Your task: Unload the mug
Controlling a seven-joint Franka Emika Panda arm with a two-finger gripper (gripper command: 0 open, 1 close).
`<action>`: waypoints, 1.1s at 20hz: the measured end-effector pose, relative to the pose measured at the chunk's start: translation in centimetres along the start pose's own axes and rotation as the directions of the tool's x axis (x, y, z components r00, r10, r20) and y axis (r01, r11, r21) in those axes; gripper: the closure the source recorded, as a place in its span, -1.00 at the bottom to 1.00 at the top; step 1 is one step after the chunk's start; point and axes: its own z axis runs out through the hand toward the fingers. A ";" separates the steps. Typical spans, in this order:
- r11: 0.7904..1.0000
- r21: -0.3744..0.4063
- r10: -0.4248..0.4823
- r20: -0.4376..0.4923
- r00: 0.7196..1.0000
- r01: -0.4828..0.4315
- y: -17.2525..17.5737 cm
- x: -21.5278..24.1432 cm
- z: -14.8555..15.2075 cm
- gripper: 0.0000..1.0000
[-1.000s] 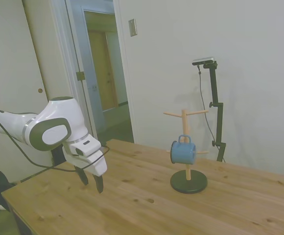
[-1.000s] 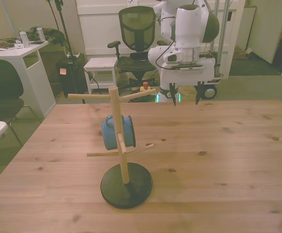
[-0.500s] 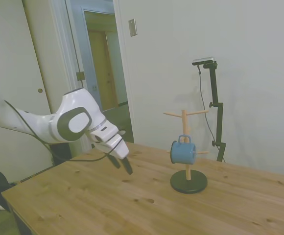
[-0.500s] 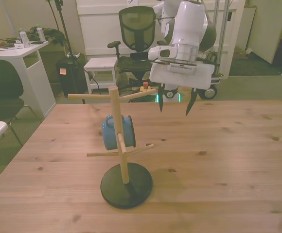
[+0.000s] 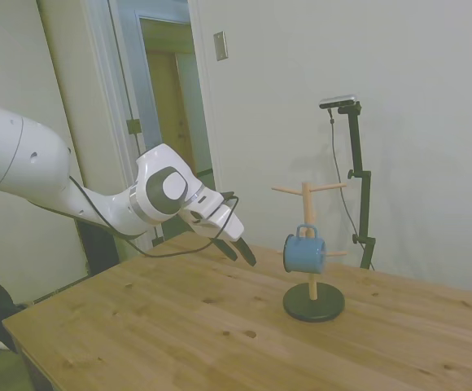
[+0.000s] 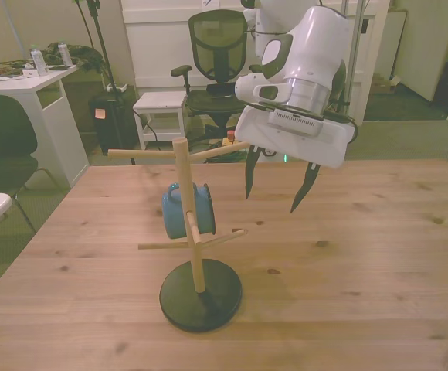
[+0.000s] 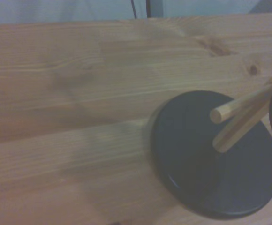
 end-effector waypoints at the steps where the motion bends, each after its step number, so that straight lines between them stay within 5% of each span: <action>1: 1.000 0.004 0.005 -0.019 1.000 -0.005 -0.3 -0.2 -0.3 -1.00; 10: 0.994 0.027 0.107 -0.249 0.963 -0.104 0.3 0.5 -2.9 -1.00; 22: 0.982 -0.016 0.166 -0.396 0.903 -0.188 1.7 3.0 1.9 -1.00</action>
